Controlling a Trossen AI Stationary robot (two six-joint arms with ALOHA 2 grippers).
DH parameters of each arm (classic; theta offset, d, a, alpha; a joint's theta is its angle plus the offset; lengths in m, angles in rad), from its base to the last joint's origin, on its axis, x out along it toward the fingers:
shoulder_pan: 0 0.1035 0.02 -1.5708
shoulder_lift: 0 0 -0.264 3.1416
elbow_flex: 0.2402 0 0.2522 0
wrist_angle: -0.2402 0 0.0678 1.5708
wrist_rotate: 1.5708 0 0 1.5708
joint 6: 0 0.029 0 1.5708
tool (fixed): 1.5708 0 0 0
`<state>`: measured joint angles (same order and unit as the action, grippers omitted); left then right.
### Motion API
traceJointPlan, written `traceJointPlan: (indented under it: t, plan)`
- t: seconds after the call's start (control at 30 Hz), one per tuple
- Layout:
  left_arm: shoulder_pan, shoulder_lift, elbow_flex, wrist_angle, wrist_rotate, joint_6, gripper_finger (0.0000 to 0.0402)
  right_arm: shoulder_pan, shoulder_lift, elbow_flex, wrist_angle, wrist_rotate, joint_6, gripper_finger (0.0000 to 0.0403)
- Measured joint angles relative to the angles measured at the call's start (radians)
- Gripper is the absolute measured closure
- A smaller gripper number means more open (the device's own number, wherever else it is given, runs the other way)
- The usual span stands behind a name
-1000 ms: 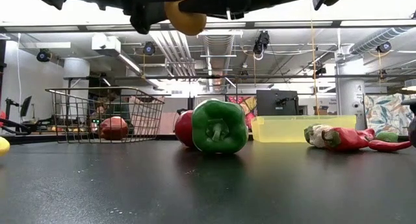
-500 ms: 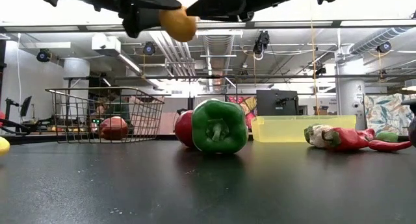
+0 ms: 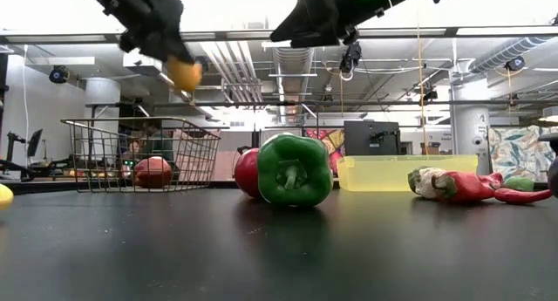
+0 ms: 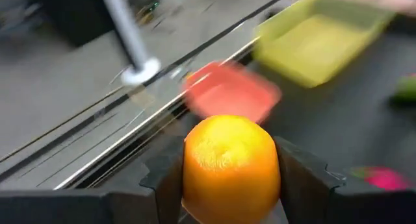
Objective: Sort produce into baskets
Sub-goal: Put the yellow lemon into the wire basket
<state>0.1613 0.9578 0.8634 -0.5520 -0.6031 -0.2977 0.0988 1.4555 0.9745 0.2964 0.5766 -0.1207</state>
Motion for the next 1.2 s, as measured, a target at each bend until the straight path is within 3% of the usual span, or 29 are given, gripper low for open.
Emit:
traceJointPlan:
  t: [0.13,0.33,0.43,0.9,1.2]
  plan:
    - [0.191,0.009,0.019,-0.132,0.074,-0.002,0.0222,-0.002,0.0,0.0,-0.013,0.0,0.017,0.0065]
    - [0.483,0.047,-0.013,-0.16,0.317,0.035,0.0222,-0.001,0.0,0.0,-0.038,0.0,0.031,0.0067]
    - [0.567,0.086,-0.015,-0.163,0.358,0.054,0.0223,-0.001,0.0,0.0,-0.052,0.0,0.036,0.0066]
    - [0.585,0.236,-0.017,-0.166,0.348,0.075,0.0192,-0.001,-0.001,0.0,-0.097,0.0,0.053,0.0053]
    - [0.579,0.238,-0.017,-0.164,0.307,0.069,0.0179,-0.004,-0.001,0.0,-0.127,0.0,0.071,0.0053]
